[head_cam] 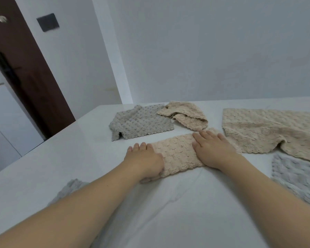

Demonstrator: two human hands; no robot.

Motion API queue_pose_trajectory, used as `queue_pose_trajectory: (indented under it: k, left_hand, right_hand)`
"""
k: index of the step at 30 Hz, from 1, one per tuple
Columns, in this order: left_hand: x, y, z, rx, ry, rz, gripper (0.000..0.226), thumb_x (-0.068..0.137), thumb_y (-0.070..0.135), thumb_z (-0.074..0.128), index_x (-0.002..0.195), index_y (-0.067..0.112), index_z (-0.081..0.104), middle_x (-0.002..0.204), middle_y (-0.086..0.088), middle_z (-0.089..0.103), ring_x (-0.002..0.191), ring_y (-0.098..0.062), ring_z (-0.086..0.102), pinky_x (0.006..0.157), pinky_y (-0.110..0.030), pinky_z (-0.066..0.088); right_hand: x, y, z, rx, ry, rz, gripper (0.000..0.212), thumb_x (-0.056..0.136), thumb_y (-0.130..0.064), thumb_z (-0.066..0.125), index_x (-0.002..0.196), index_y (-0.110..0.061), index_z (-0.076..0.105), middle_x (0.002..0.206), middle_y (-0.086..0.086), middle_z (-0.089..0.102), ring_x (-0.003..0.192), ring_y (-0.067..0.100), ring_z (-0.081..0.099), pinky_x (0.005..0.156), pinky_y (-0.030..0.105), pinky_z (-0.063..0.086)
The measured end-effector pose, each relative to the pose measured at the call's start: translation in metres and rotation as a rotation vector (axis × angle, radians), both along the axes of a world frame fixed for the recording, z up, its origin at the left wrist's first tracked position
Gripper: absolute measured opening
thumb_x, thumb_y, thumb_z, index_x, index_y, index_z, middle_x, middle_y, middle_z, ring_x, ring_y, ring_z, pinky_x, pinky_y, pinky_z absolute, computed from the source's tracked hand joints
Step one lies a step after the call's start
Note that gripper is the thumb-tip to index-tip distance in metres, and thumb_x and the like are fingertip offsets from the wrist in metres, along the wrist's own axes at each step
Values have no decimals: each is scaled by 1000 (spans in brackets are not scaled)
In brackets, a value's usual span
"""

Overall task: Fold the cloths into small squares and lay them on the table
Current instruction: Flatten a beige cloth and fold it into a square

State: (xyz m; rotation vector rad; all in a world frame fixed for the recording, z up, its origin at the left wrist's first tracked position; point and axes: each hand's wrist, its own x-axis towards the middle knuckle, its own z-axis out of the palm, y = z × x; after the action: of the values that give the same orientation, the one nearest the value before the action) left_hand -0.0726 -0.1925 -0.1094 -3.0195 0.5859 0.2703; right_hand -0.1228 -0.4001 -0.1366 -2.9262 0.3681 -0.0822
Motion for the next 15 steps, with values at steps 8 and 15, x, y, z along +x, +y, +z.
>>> queue_pose_trajectory:
  k: [8, 15]
  left_hand:
    - [-14, -59, -27, -210, -106, -268, 60, 103, 40, 16, 156, 13, 8, 164, -4, 5, 151, -21, 1, 121, -43, -1]
    - [-9, -19, -30, -201, -44, -160, 61, 102, 46, 11, 157, 20, 0, 164, 1, -6, 150, -16, -9, 121, -39, -5]
  right_hand:
    - [3, -1, -3, -9, -10, 63, 51, 103, -41, 15, 153, -31, 14, 162, -3, 7, 149, 15, 4, 120, 41, 0]
    - [1, -15, -1, 14, 60, -23, 54, 102, -42, 10, 155, -28, 6, 162, -4, -3, 149, 16, -4, 120, 43, -3]
